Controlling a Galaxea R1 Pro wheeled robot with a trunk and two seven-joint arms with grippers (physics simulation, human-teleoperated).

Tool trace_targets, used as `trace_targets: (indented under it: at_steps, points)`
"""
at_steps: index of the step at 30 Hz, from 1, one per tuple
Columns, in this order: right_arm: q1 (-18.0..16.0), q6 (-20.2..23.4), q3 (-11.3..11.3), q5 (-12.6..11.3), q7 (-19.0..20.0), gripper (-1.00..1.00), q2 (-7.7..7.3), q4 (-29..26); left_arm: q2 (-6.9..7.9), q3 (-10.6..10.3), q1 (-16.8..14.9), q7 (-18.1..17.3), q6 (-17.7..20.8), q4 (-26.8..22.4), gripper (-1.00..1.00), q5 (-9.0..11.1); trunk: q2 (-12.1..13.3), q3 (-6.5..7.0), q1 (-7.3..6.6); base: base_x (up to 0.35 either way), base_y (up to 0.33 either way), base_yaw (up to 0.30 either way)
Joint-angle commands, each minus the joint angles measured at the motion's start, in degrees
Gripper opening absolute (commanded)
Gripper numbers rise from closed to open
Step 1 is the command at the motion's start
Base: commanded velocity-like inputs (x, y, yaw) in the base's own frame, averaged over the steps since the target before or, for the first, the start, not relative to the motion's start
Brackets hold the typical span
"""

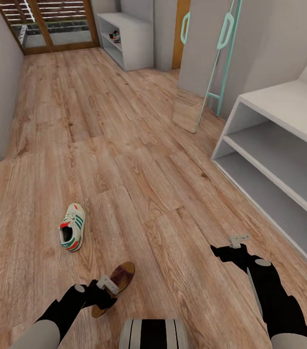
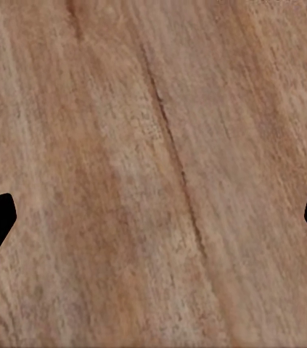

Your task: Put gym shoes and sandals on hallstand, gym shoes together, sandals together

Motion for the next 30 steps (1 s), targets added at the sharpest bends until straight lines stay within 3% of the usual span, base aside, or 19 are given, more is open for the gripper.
trace_targets:
  at_steps: [1,7,30]
  points:
    - [-0.03,0.17,-0.13,0.60,0.53,1.00,0.02,-0.15,0.01,0.45,0.01,-0.42,0.28,-0.05,1.00,-0.27,-0.02,-0.04,-0.01,0.000,0.000,0.000]
    - [-0.03,0.17,-0.14,0.60,0.53,1.00,0.05,-0.17,0.10,0.50,0.01,-0.39,0.21,-0.03,1.00,-0.19,-0.10,-1.37,0.14,0.000,0.000,0.000]
    - [-0.03,0.21,-0.12,0.60,0.53,1.00,0.10,-0.19,0.30,0.63,0.10,-0.38,0.26,-0.64,1.00,-0.18,-0.11,-1.62,0.17,0.000,0.000,0.000]
